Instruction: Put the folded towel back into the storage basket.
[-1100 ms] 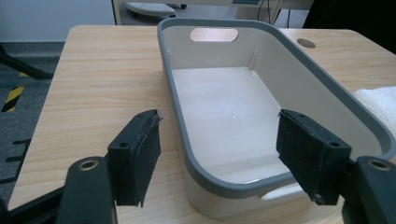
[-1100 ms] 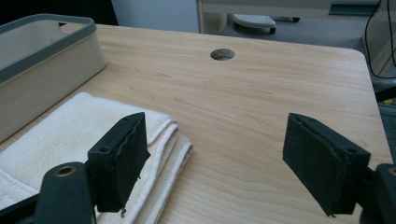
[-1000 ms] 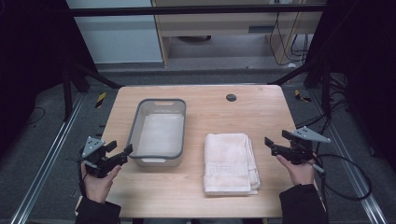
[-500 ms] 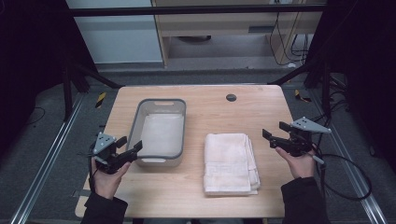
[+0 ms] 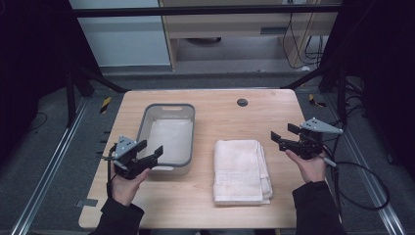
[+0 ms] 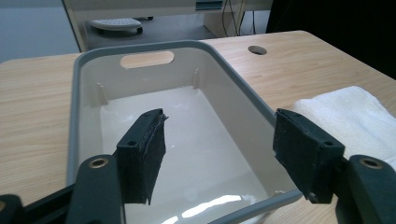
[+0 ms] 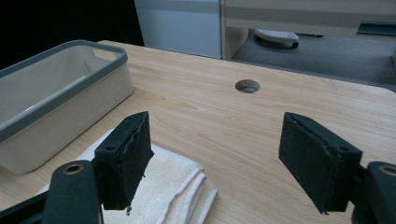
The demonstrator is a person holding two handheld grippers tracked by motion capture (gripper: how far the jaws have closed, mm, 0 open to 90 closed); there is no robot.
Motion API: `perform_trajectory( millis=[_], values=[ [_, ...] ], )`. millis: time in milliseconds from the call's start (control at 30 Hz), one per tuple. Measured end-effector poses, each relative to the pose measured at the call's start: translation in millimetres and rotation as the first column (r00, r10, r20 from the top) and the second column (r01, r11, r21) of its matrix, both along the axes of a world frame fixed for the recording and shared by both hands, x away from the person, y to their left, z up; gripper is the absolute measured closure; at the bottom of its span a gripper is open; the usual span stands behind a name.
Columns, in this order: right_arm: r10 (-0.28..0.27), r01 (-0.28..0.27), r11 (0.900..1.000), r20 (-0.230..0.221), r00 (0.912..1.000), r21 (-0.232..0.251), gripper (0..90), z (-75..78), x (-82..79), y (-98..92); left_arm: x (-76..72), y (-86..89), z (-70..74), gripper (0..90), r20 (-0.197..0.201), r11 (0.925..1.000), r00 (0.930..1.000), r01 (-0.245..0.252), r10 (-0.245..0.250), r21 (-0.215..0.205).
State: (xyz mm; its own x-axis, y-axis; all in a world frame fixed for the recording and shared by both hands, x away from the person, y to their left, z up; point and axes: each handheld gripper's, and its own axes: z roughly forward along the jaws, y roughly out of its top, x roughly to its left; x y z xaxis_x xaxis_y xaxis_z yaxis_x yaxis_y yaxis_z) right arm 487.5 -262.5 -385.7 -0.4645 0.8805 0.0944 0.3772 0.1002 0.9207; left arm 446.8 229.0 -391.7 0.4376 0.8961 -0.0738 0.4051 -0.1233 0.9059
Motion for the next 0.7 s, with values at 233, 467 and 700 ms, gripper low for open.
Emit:
perform_trajectory(
  millis=[233,467,700],
  values=[
    [0.014,-0.014,1.000,-0.007,0.9999,0.007,25.4,1.9,5.6,4.2,0.6,-21.4,1.6,33.5,0.007,0.9990,0.9990,0.044,-0.044,0.001],
    [0.036,-0.036,0.999,-0.022,0.9991,0.007,27.4,0.7,9.2,8.4,-0.9,-37.3,1.8,33.5,0.010,0.9967,0.9967,0.081,-0.081,-0.007],
    [0.055,-0.057,0.998,-0.052,0.9971,-0.024,29.5,-5.1,12.2,14.7,-3.5,-58.9,-2.1,33.4,0.001,0.9909,0.9909,0.135,-0.135,0.000]
  ],
)
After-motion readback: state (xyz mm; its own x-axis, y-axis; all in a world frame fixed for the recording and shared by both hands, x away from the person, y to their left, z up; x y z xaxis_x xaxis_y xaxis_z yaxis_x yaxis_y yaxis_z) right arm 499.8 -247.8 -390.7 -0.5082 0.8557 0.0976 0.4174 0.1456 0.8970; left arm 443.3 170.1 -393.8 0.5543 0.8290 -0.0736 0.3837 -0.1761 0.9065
